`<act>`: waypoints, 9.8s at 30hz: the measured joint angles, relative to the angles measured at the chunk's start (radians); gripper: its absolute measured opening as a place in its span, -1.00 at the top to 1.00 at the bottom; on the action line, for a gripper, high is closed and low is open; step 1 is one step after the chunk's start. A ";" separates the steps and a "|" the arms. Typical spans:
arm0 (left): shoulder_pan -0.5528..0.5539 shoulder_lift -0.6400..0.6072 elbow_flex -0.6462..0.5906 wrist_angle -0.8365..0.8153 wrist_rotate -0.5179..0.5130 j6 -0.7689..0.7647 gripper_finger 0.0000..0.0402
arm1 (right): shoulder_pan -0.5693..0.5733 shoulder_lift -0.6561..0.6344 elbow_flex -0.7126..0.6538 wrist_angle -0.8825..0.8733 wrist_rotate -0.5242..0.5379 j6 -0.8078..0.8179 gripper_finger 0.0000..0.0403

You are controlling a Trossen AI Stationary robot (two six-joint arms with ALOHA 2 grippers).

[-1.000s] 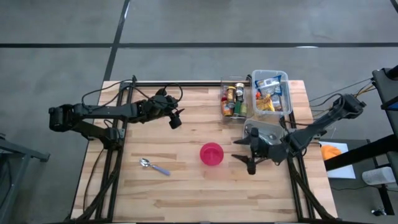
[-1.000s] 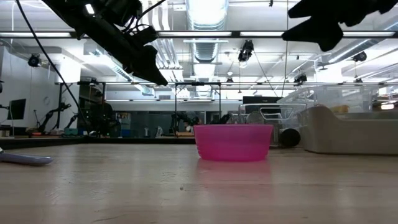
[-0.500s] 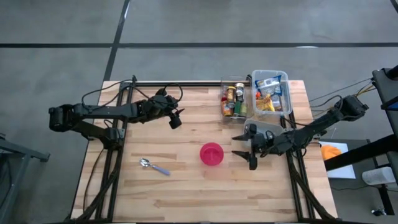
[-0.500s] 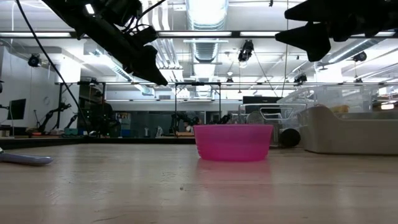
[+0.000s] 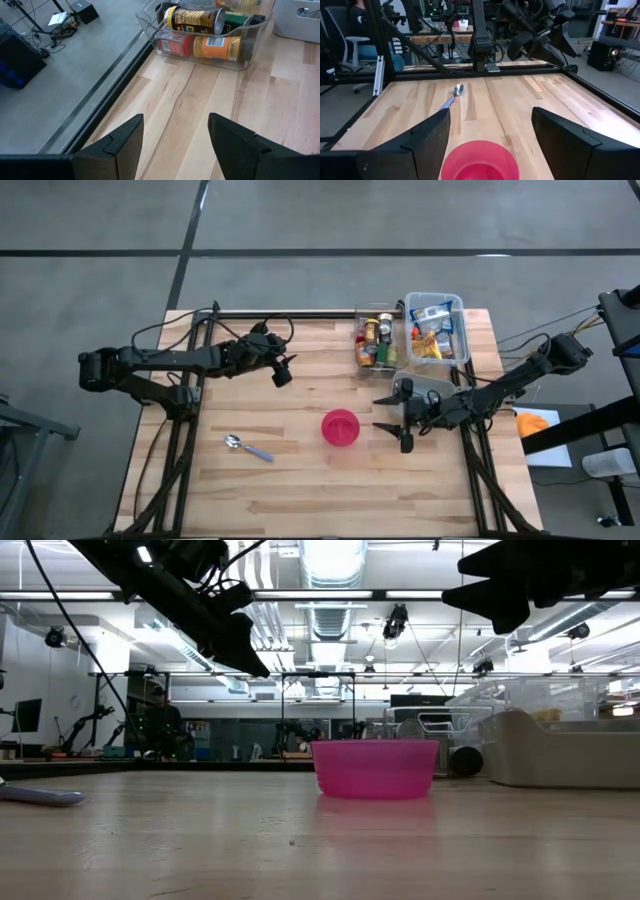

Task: Pick & Place Food Item
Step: Put the purple spoon into the gray bin

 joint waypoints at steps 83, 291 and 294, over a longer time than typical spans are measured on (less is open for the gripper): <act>-0.908 -0.201 -0.187 -0.811 0.229 -2.169 -0.11 | 0.000 0.001 0.002 -0.005 0.000 0.001 -0.37; -0.242 0.695 0.306 0.230 0.003 -0.888 -0.23 | 0.000 0.001 0.001 -0.032 0.000 0.001 -0.37; -0.236 0.636 0.287 0.213 -0.001 -0.847 -0.24 | 0.000 0.001 0.001 -0.034 0.000 0.001 -0.37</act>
